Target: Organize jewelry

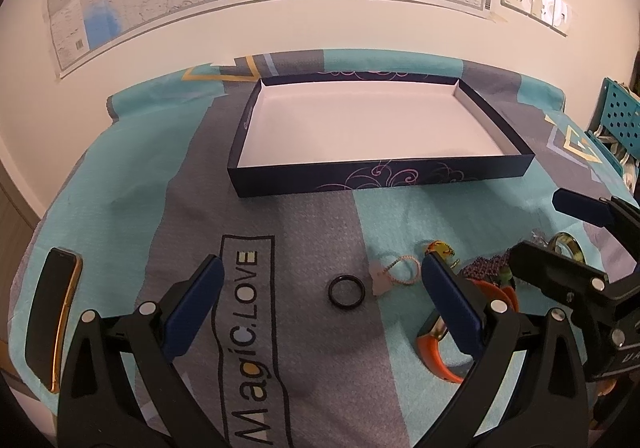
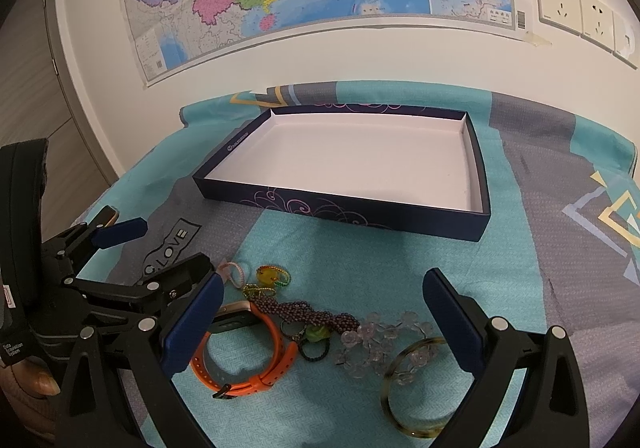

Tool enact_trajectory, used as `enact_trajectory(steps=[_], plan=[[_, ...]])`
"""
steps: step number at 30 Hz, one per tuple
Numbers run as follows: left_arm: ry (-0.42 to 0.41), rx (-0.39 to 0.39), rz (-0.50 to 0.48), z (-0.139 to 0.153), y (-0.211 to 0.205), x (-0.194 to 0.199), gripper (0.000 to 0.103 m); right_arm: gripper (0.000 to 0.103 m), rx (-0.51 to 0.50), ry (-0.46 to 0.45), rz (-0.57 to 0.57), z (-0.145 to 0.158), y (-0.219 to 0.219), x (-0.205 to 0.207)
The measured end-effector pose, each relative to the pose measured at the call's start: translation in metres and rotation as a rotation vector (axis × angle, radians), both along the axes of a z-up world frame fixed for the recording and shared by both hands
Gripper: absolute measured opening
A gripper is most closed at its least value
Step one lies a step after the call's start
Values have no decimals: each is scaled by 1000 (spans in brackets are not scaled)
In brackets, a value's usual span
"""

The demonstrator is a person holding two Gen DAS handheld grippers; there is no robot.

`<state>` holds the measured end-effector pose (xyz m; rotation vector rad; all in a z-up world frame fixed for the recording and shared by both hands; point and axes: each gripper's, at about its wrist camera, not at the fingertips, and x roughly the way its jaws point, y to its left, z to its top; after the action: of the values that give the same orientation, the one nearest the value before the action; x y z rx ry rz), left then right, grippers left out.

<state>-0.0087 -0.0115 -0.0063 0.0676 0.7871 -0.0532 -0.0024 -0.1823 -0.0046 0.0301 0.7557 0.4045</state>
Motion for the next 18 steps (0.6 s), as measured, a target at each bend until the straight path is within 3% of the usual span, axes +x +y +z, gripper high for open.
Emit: enact_trajectory(steps=[18], plan=[[11, -14, -31, -2, 1, -3, 97, 97, 10, 0, 9, 0, -3, -2]])
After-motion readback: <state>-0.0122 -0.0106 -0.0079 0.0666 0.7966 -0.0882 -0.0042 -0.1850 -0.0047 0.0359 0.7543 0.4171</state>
